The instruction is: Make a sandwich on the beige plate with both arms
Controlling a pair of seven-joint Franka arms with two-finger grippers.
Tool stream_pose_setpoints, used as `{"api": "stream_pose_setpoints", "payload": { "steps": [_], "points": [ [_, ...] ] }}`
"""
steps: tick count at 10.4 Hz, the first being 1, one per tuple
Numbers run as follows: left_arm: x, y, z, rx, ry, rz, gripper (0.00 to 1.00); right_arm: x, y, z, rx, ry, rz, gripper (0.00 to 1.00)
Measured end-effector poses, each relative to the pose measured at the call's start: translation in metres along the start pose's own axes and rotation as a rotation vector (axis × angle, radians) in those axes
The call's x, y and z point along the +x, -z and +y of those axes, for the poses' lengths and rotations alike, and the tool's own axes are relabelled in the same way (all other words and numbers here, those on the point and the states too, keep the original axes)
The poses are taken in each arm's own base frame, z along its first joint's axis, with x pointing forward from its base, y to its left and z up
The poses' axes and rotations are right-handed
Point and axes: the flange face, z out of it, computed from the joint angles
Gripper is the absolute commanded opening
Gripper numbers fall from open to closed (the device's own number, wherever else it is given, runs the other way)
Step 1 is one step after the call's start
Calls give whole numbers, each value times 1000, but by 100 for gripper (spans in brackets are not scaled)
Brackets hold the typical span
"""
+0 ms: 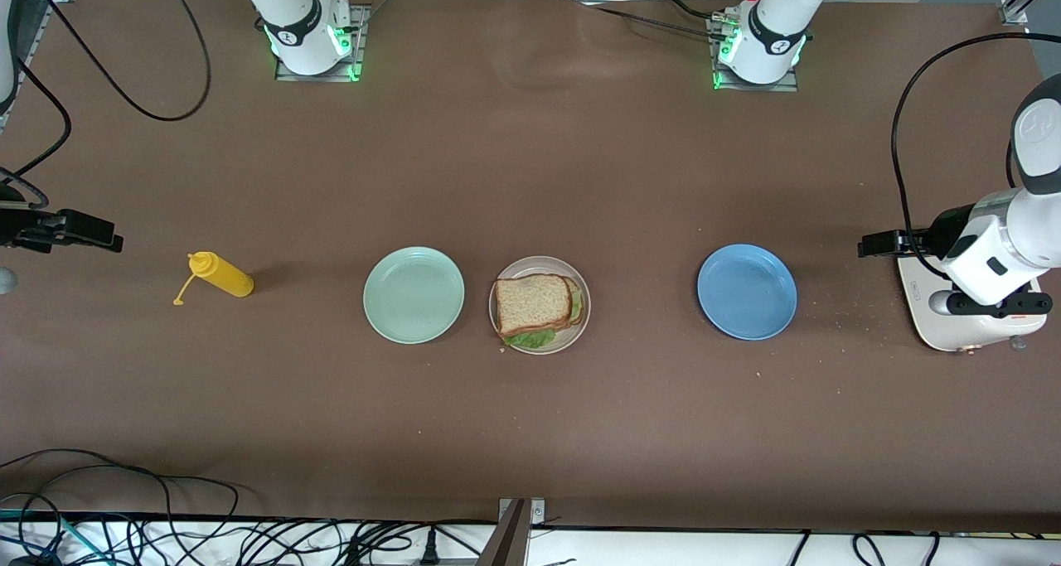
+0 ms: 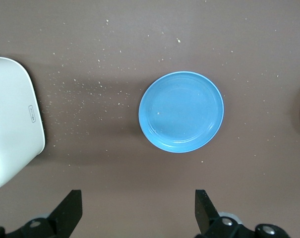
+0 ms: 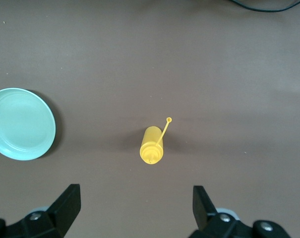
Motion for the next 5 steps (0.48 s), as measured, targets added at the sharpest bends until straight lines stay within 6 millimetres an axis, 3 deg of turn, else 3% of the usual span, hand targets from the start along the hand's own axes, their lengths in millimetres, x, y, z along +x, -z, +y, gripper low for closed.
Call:
{"api": "stream_pose_setpoints", "payload": {
  "steps": [3, 5],
  "points": [
    [-3, 14, -12, -3, 21, 16, 100, -11, -4, -24, -48, 29, -5, 100],
    [-9, 44, -29, -17, 39, 116, 100, -10, -4, -25, -57, 33, 12, 100]
  ]
}}
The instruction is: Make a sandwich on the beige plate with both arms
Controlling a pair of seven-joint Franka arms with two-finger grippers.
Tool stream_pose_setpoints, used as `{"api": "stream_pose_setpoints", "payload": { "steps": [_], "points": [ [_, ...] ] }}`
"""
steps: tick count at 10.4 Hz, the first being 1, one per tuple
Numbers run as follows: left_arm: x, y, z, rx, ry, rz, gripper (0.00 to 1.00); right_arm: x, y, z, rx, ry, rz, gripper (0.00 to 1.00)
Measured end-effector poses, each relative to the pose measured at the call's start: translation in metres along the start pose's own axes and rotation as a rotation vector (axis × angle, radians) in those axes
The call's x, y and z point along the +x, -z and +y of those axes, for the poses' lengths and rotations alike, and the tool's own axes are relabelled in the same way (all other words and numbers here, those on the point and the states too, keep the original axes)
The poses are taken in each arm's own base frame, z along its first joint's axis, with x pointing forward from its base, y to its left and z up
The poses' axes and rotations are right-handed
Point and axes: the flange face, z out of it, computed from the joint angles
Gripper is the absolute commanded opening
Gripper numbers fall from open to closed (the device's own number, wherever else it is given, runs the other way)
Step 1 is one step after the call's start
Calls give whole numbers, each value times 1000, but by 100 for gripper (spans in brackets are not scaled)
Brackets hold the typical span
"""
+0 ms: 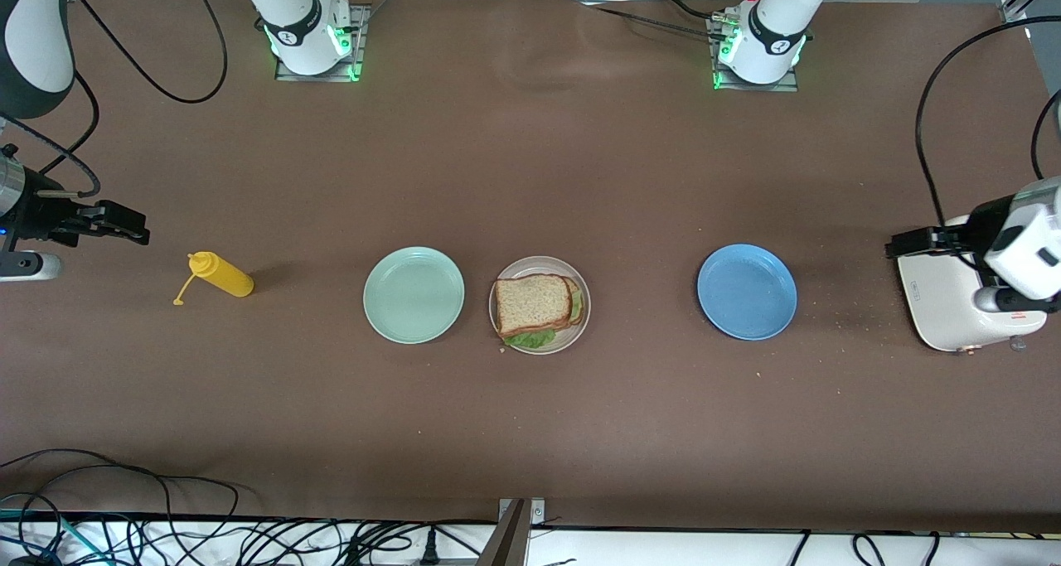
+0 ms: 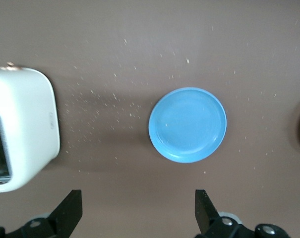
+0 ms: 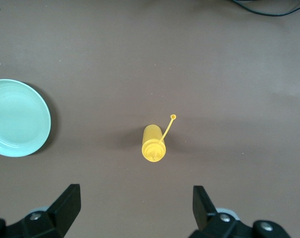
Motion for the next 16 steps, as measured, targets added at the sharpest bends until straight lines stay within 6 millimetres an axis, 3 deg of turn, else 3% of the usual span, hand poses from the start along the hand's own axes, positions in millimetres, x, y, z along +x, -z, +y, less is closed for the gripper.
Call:
{"api": "stream_pose_setpoints", "payload": {
  "steps": [2, 6, 10, 16],
  "points": [
    [-13, 38, -4, -46, -16, 92, 100, -1, -1, 11, 0, -7, 3, 100],
    [-29, 60, 19, -22, -68, 128, 100, -11, 14, 16, -31, 37, 11, 100],
    [-39, 56, 38, 2, -111, 80, 100, -18, 9, 13, -32, 42, 8, 100],
    [-45, 51, 40, 44, -180, 60, 100, -23, 10, 1, -37, 60, 29, 100]
  ]
}}
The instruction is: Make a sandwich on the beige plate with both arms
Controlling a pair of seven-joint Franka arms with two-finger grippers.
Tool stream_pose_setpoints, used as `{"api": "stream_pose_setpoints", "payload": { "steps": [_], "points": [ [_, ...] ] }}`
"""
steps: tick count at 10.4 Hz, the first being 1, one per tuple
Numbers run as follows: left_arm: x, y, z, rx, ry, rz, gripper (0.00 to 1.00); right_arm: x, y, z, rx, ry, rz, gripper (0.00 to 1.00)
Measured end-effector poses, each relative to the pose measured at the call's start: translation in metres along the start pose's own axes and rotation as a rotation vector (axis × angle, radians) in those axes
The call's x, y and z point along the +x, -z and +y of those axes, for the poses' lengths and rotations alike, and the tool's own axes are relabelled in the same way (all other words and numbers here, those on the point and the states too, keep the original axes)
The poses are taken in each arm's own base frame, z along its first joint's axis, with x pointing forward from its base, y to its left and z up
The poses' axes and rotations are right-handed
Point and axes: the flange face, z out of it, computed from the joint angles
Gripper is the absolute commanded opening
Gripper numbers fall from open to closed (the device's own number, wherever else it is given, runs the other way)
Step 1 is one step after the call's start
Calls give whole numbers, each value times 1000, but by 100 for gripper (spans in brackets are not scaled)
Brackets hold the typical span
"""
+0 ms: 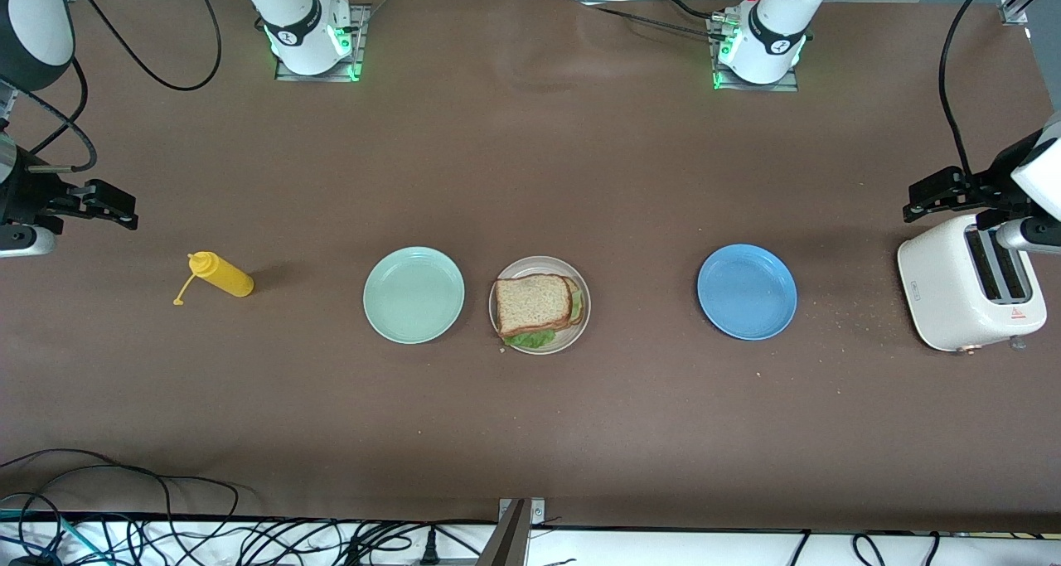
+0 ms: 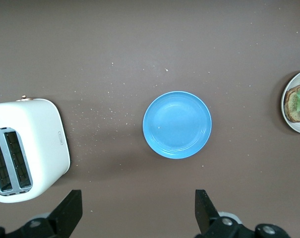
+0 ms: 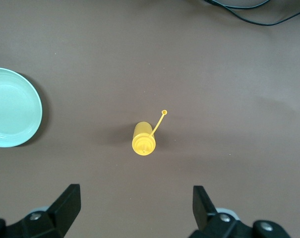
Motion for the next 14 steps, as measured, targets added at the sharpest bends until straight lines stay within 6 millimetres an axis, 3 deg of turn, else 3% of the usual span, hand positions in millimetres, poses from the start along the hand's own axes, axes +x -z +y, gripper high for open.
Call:
{"api": "stream_pose_setpoints", "payload": {
  "steps": [14],
  "points": [
    [0, -5, 1, 21, -40, -14, 100, 8, 2, -3, 76, -128, 22, 100]
  ]
}}
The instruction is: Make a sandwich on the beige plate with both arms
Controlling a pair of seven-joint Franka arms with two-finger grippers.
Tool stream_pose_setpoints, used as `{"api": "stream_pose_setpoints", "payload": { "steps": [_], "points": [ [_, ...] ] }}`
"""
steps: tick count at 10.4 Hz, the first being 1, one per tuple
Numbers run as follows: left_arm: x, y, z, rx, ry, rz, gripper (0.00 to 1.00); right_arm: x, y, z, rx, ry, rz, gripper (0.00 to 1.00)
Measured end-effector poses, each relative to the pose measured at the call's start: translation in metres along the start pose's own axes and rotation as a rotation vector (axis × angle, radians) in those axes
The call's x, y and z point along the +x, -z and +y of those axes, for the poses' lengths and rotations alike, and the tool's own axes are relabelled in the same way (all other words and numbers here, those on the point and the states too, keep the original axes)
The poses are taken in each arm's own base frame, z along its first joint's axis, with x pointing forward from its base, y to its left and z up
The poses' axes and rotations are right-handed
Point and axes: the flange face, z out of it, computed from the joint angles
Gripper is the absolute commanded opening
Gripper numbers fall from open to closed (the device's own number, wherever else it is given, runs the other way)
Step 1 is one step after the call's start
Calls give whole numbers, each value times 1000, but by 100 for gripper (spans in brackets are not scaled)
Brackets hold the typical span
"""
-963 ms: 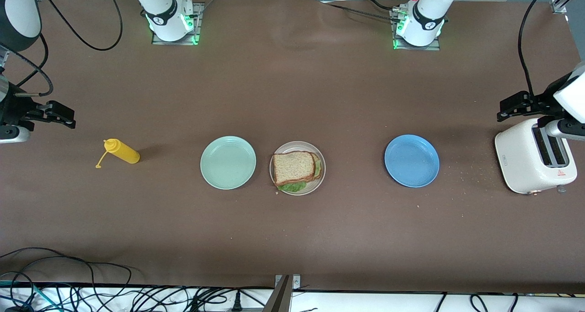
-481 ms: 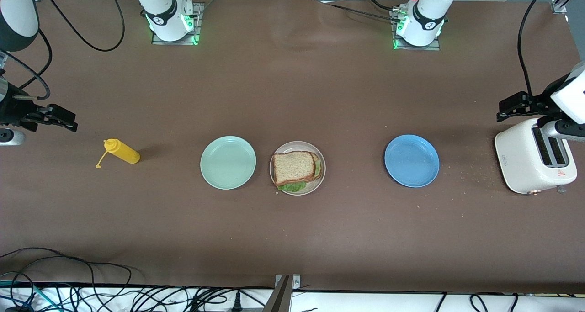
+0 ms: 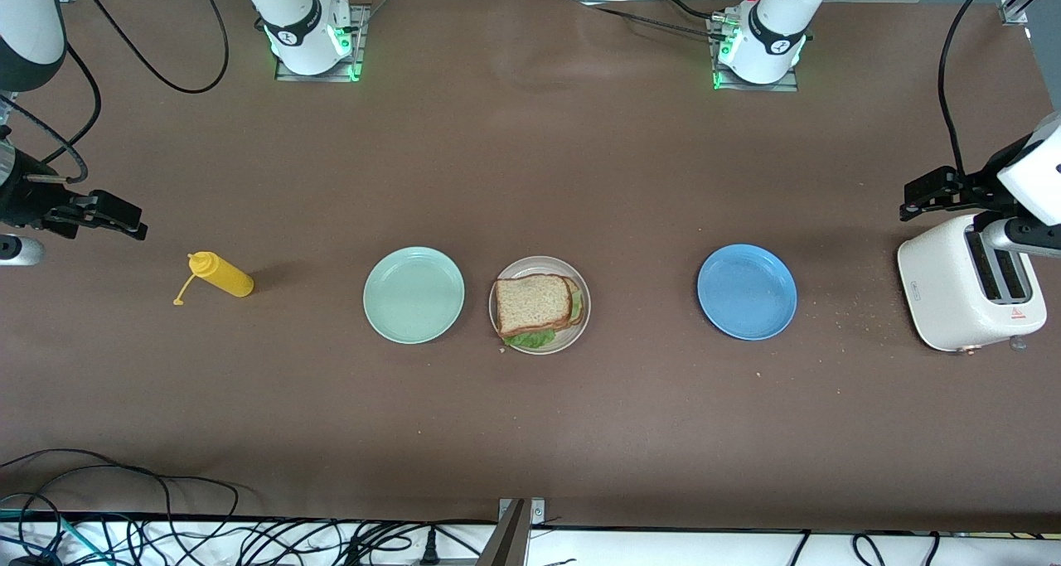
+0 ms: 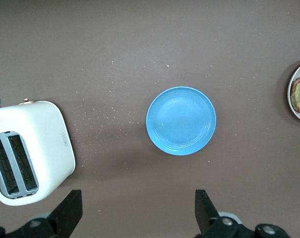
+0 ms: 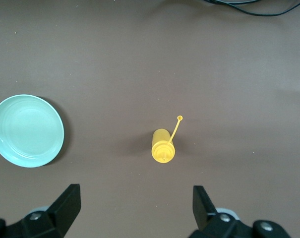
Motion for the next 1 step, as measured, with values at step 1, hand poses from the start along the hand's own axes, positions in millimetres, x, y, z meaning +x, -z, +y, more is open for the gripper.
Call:
{"api": "stream_pose_setpoints", "payload": {
  "steps": [1],
  "points": [
    [0, 0, 0, 0, -1, 0, 100, 0, 0, 0, 0, 0, 0, 100]
  ]
}}
